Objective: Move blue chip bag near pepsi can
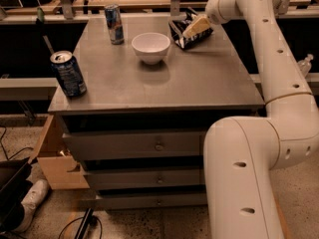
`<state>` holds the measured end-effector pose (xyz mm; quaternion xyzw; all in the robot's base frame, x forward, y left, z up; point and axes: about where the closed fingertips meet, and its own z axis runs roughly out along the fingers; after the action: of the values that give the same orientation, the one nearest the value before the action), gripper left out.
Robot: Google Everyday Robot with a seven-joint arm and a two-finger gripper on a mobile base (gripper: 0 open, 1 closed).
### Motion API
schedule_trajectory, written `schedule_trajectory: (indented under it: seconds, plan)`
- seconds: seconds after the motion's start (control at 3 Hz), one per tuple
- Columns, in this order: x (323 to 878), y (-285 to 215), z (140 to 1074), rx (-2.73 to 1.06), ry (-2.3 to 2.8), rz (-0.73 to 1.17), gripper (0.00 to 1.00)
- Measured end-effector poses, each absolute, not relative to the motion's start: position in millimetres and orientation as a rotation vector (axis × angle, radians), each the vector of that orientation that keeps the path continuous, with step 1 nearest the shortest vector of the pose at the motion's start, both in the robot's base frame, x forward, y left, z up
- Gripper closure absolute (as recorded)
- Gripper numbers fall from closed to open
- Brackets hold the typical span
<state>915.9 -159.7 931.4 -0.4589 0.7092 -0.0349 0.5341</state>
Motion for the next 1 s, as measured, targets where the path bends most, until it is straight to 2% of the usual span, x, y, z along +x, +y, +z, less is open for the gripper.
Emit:
schedule_trajectory:
  seconds: [0.33,0.67,1.0]
  plan:
    - [923,-142,907,-1.109,1.72,-0.048,0.0]
    - [923,-128,882,-1.116,1.758,0.019,0.19]
    - [924,-126,879,-1.119,1.759,0.02,0.42]
